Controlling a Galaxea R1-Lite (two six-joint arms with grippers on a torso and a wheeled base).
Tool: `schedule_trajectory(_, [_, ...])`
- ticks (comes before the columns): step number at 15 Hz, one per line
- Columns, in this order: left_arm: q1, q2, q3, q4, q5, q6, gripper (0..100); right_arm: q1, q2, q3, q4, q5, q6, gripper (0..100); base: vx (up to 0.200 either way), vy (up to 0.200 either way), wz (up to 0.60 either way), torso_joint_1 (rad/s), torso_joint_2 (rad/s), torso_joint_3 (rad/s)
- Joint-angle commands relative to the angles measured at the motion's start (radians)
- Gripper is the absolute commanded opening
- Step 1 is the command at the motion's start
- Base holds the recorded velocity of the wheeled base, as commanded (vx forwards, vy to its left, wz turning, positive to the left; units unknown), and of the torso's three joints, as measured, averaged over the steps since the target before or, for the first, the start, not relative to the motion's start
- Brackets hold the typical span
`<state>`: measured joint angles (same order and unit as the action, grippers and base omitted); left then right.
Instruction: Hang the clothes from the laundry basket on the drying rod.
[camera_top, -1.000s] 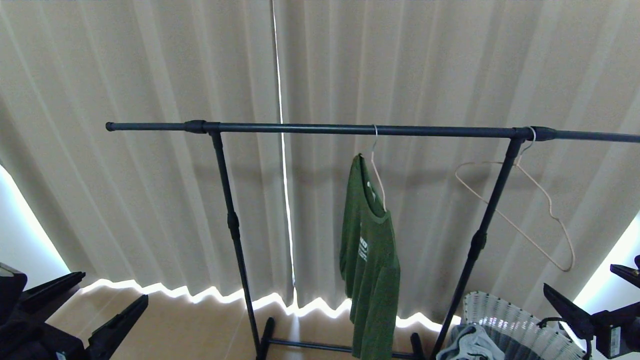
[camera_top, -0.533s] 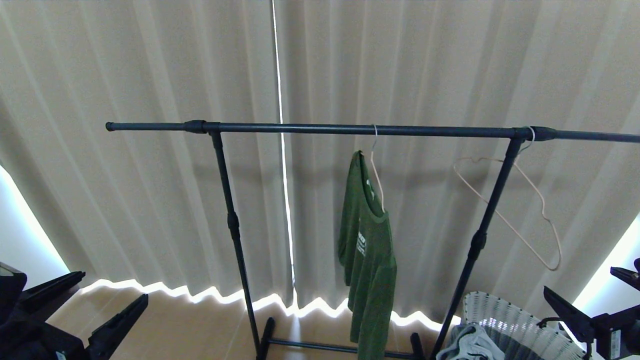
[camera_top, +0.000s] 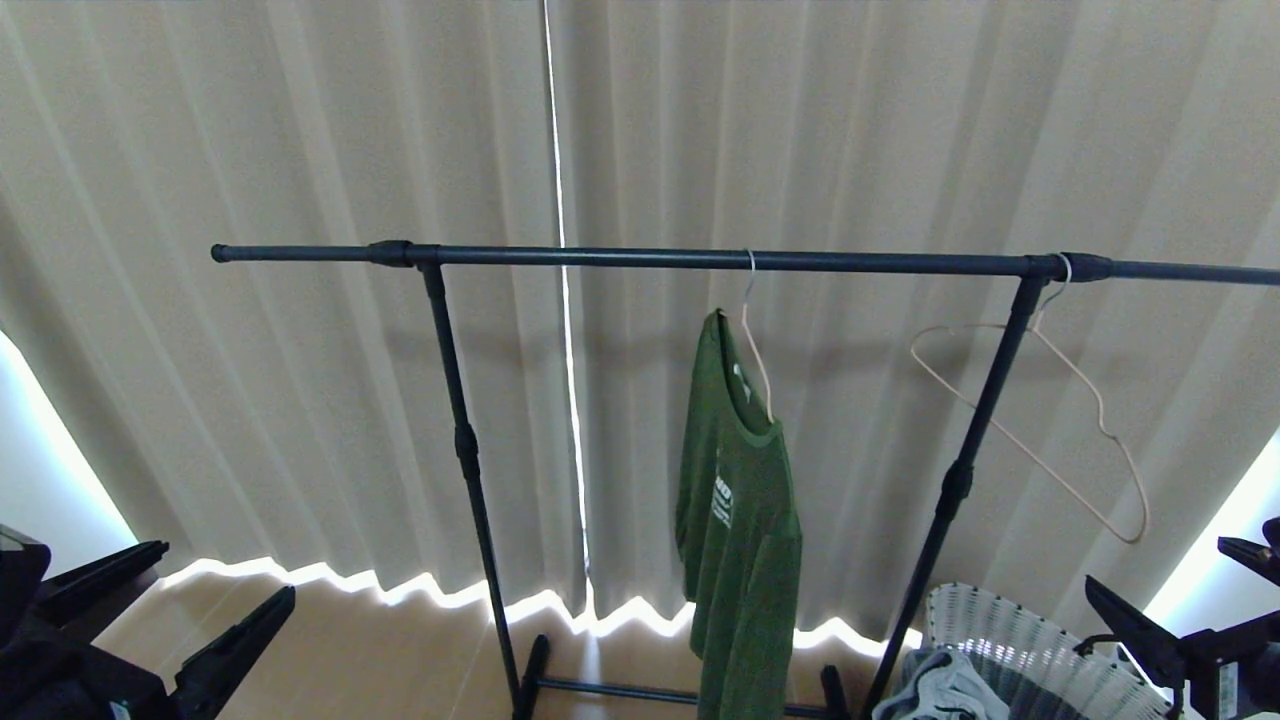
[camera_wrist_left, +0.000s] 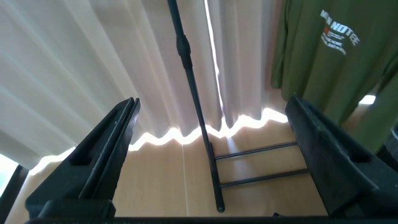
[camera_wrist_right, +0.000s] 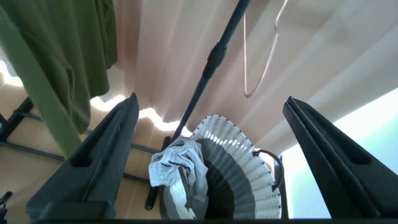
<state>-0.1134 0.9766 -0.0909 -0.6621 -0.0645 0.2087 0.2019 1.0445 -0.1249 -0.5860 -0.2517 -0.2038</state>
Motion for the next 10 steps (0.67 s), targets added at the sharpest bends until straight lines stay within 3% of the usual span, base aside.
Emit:
schedule_trajectory(1, [0.000, -0.001, 0.000, -0.001, 0.000, 0.000, 100, -0.001, 0.003, -0.001, 0.000, 0.000, 0.000, 100, 0.000, 0.000, 0.00, 0.000, 0.00, 0.000])
schedule_trajectory(6, [0.000, -0.001, 0.000, -0.001, 0.000, 0.000, 100, 0.001, 0.003, 0.001, 0.002, 0.000, 0.000, 100, 0.000, 0.000, 0.00, 0.000, 0.00, 0.000])
schedule_trajectory(10, [0.000, -0.001, 0.000, -0.001, 0.000, 0.000, 100, -0.001, 0.003, -0.001, 0.000, -0.001, 0.000, 100, 0.000, 0.000, 0.00, -0.157, 0.36, 0.199])
